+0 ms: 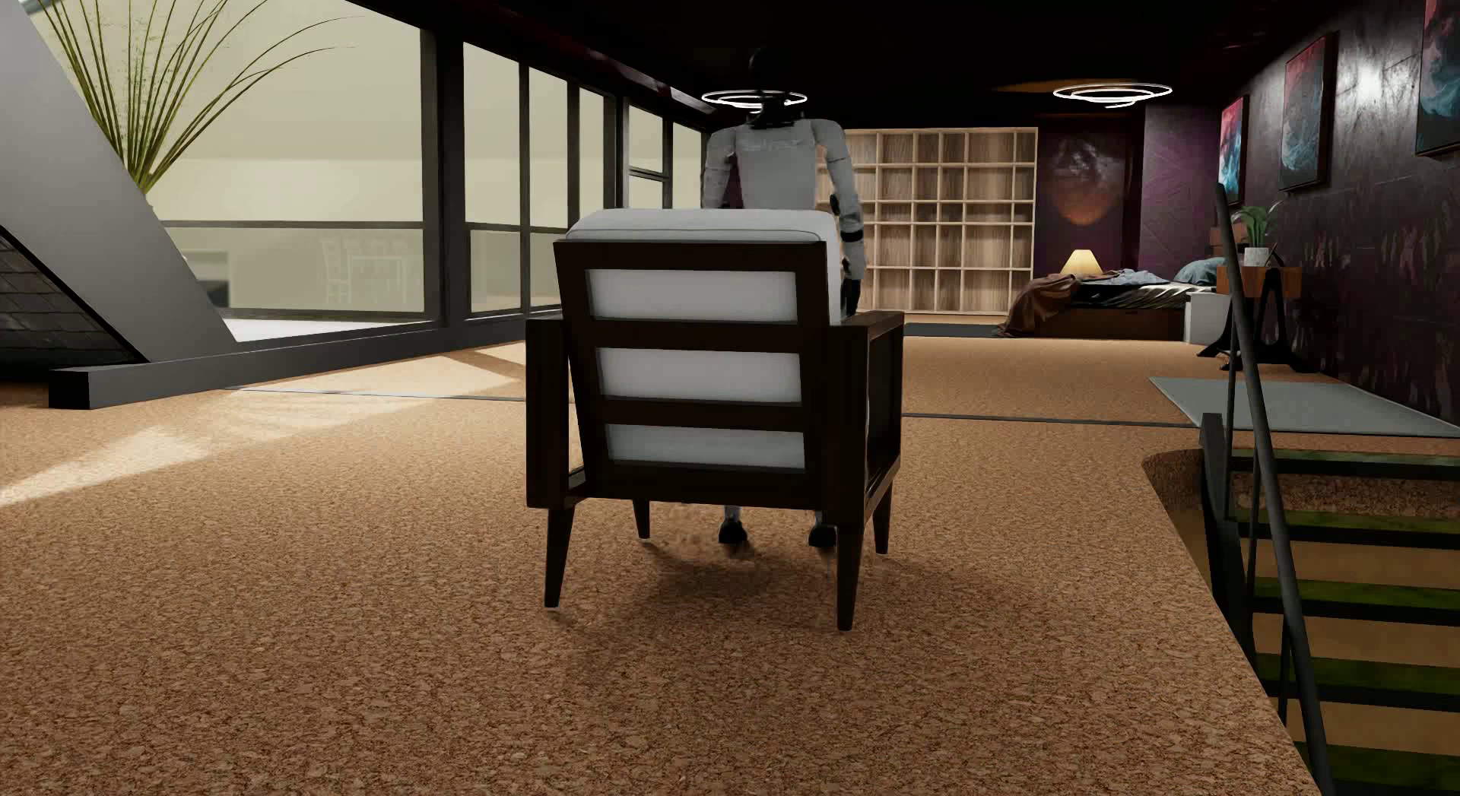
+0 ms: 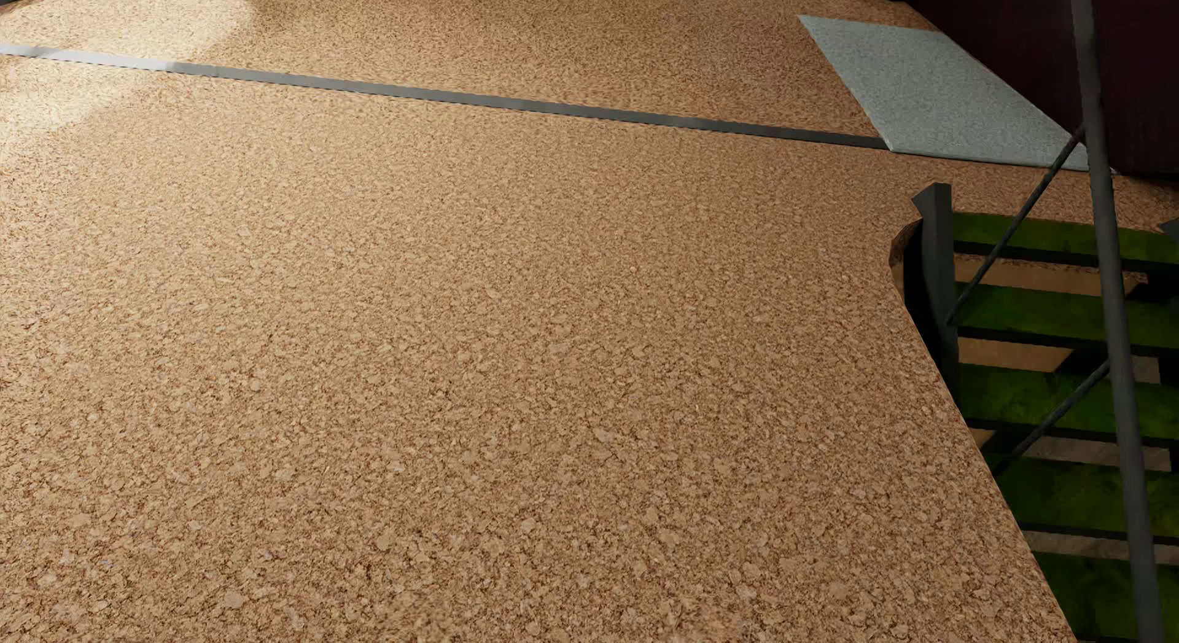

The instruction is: Take a seat on the white chair

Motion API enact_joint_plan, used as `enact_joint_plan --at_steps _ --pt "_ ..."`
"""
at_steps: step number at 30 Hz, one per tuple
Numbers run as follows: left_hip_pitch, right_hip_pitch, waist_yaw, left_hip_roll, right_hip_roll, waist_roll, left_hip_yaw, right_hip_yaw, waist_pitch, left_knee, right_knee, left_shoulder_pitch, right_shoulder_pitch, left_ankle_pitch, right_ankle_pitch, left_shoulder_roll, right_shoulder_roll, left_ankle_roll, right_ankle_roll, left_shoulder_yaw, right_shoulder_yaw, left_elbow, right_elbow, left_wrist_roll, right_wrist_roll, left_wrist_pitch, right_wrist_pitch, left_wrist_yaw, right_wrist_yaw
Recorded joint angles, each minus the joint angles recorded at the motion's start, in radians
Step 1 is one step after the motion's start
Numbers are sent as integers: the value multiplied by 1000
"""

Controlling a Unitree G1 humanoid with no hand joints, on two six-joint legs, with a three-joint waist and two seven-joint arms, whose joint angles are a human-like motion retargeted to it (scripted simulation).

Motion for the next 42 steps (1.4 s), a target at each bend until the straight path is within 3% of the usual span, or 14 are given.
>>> enact_joint_plan --at_steps 1,2,3,5,7,11,17,23,26,31,35,36,38,42 --pt "-2 -1 3 -1 1 -2 -1 -2 4 1 1 -17 -8 3 -1 30 0 3 -3 -13 8 -9 -16 -25 -26 22 -8 7 -10" --pt "-1 4 4 2 0 -2 3 -6 4 4 0 -21 -19 2 -3 70 -28 -2 -2 -27 13 -37 -21 -14 -11 33 4 -9 -20" --pt "-3 0 3 5 -2 0 5 -8 1 3 1 -26 -33 2 -1 112 -61 -7 4 -38 15 -60 -24 22 -7 9 -6 -38 11" --pt "4 3 3 3 0 3 12 -13 2 1 3 -32 -52 1 -2 176 -123 -2 3 -30 33 -70 -36 74 -59 -19 -32 -63 56" --pt "9 7 2 3 1 2 13 -12 0 1 2 -37 -63 -1 -2 198 -149 -4 0 -13 19 -2 26 49 -65 -1 -49 -14 -8" --pt "21 11 3 6 4 0 25 -13 -8 0 6 -30 -65 -7 -4 190 -138 -6 -1 25 -36 112 196 -3 30 37 -18 97 -187" --pt "20 15 2 5 2 -2 22 -12 -12 0 -3 9 -10 -8 -1 142 -119 -5 3 15 -19 36 106 38 -24 7 -46 46 -106" --pt "15 -12 0 -3 -1 -1 16 -5 32 -2 35 -22 -27 8 2 60 -58 8 -2 -46 15 -15 59 28 16 18 -10 -6 -55" --pt "-20 -43 -3 -5 -4 -2 12 -5 89 54 84 -80 -73 3 4 81 -60 14 -6 -92 57 -58 -5 25 13 26 12 -65 -17" --pt "-163 -240 -9 -4 -29 0 -17 16 212 216 328 -213 -211 -14 -35 129 -93 16 7 -212 187 -161 -106 81 -30 -3 6 -144 -1" --pt "-347 -425 -9 17 -58 5 -35 20 367 380 483 -370 -351 -51 -50 164 -142 -9 38 -373 276 -259 -194 115 -21 -20 -4 -117 -71" --pt "-393 -478 -10 28 -53 15 -63 34 420 430 527 -434 -387 -109 -62 179 -150 -8 40 -363 299 -262 -198 111 -31 -102 -85 -164 -66" --pt "-482 -577 -9 52 -68 17 -68 39 496 514 607 -524 -459 -150 -70 188 -178 -18 65 -455 357 -280 -237 138 -39 -118 -103 -142 -82" --pt "-711 -814 -20 114 -107 38 -84 61 651 741 848 -713 -620 -128 -124 204 -289 -118 117 -619 473 -305 -413 191 -83 -148 -165 -66 -54"
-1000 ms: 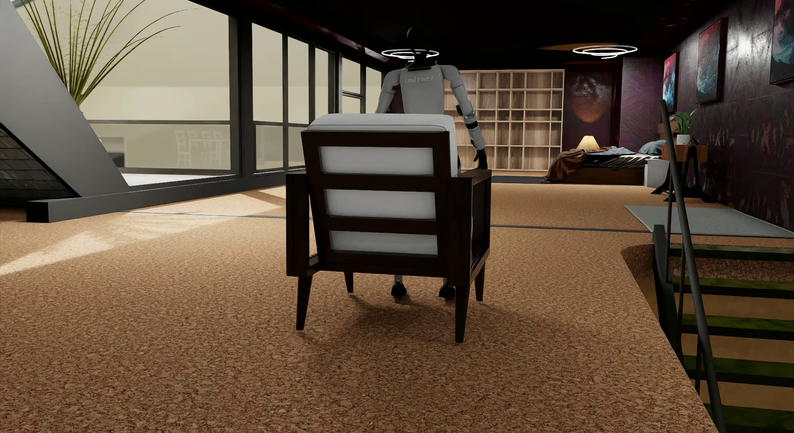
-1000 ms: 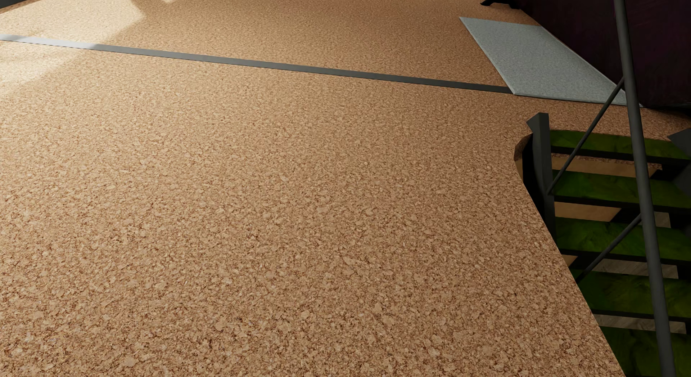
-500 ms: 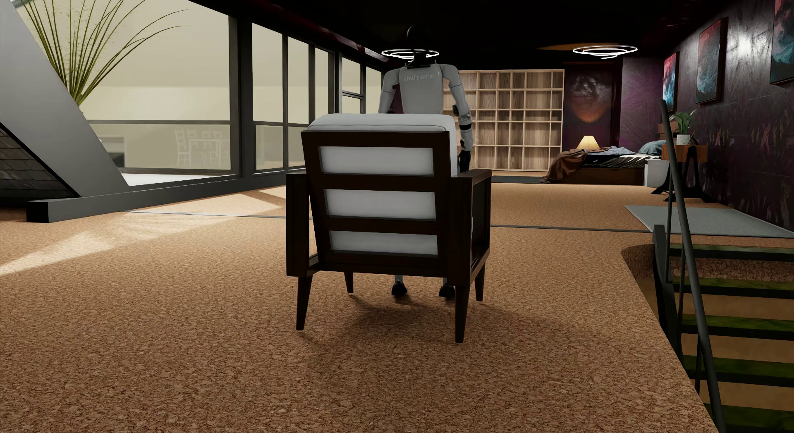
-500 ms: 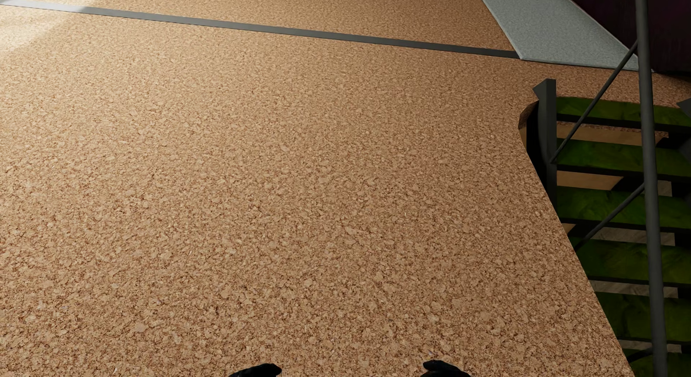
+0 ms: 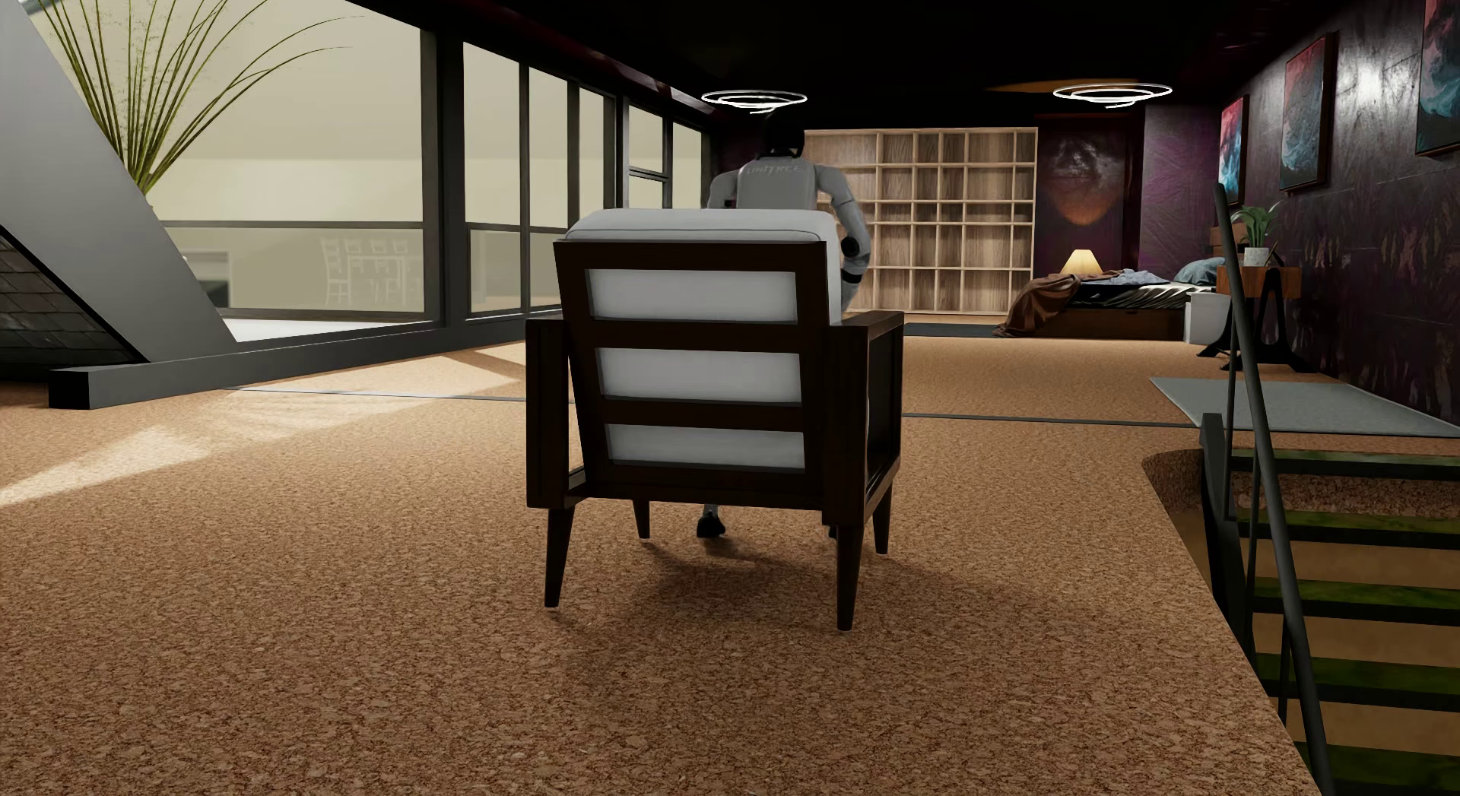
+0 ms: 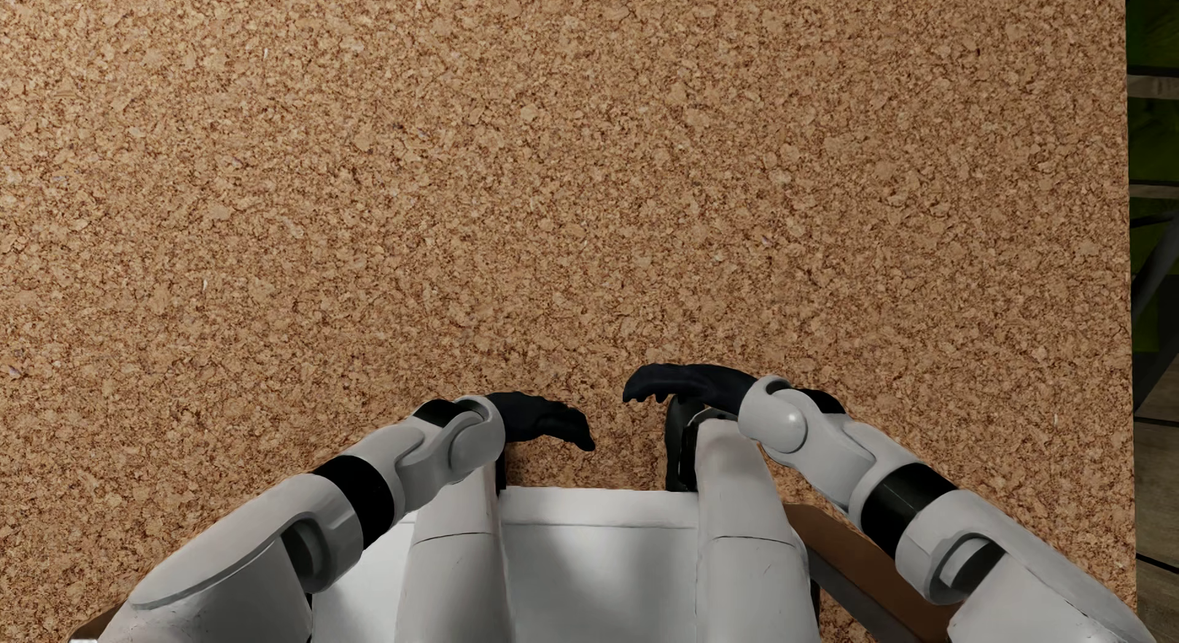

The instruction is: Take a seat on the white chair

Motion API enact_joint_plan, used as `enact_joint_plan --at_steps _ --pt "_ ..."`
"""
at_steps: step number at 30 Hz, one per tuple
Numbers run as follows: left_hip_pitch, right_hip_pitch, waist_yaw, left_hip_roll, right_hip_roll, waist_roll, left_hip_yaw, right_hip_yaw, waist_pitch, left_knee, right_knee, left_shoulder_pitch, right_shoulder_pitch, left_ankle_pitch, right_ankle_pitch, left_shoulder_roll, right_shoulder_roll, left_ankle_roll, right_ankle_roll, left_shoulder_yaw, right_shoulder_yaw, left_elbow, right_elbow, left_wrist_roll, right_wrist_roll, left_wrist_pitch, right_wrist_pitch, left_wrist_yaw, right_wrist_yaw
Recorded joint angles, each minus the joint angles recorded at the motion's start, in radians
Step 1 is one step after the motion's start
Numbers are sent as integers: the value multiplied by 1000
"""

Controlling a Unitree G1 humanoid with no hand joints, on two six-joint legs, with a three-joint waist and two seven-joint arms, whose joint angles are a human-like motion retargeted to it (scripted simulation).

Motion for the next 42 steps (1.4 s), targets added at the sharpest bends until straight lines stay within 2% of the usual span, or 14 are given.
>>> enact_joint_plan --at_steps 4,10,13,16,19,23,26,29,33,35,36,38,39,42 --pt "-233 -256 -8 39 -40 2 -52 40 123 265 275 -194 -130 -79 -68 119 -170 -50 58 -151 62 -183 -275 4 30 -58 -95 180 -126" --pt "-576 -609 -8 61 -76 7 -148 108 237 685 677 -456 -261 -200 -156 421 -447 -74 133 -340 106 -627 -668 -133 202 -89 -167 526 -396" --pt "-698 -735 -7 65 -89 12 -188 141 274 867 853 -521 -281 -249 -185 535 -548 -84 152 -368 86 -777 -816 -171 251 -106 -202 632 -482" --pt "-764 -800 -9 70 -90 12 -215 161 293 999 984 -540 -264 -275 -199 603 -592 -90 147 -365 42 -855 -901 -188 272 -107 -209 671 -512" --pt "-772 -800 -11 69 -90 15 -230 168 285 1077 1066 -465 -209 -266 -194 612 -578 -89 129 -284 -17 -855 -903 -182 260 -88 -193 647 -481" --pt "-718 -737 -15 68 -82 12 -241 167 252 1135 1131 -294 -141 -238 -175 537 -497 -83 98 -97 -74 -761 -810 -149 210 -63 -150 536 -374" --pt "-608 -628 -14 75 -92 15 -225 160 214 1123 1119 -100 -13 -203 -142 408 -398 -81 84 101 -152 -604 -678 -111 150 -57 -128 429 -292" --pt "-535 -539 -7 62 -96 30 -221 150 179 1111 1101 79 141 -170 -112 237 -277 -60 76 302 -294 -443 -571 -99 106 -31 -101 405 -256" --pt "-445 -462 -7 38 -88 28 -206 146 123 1090 1085 268 312 -148 -92 20 -91 -36 47 524 -445 -267 -391 -227 146 45 -59 547 -392" --pt "-402 -434 -9 33 -81 19 -196 144 92 1088 1092 333 368 -155 -99 -30 -11 -22 24 587 -485 -174 -272 -344 237 70 -23 515 -436" --pt "-389 -423 -10 30 -78 15 -196 144 72 1090 1096 364 390 -152 -107 -35 19 -23 14 609 -503 -110 -199 -356 264 71 -27 499 -457" --pt "-364 -413 -12 17 -71 8 -194 148 38 1090 1106 404 412 -152 -109 -22 52 -13 1 631 -522 44 -29 -357 277 126 28 366 -400" --pt "-354 -409 -14 12 -66 5 -193 148 24 1090 1110 423 415 -154 -112 -11 53 -9 -7 637 -522 128 70 -346 271 147 67 252 -299" --pt "-338 -406 -19 -3 -52 5 -192 145 -8 1089 1114 524 435 -153 -112 -2 57 3 -26 658 -483 283 297 -195 93 142 92 56 -62"
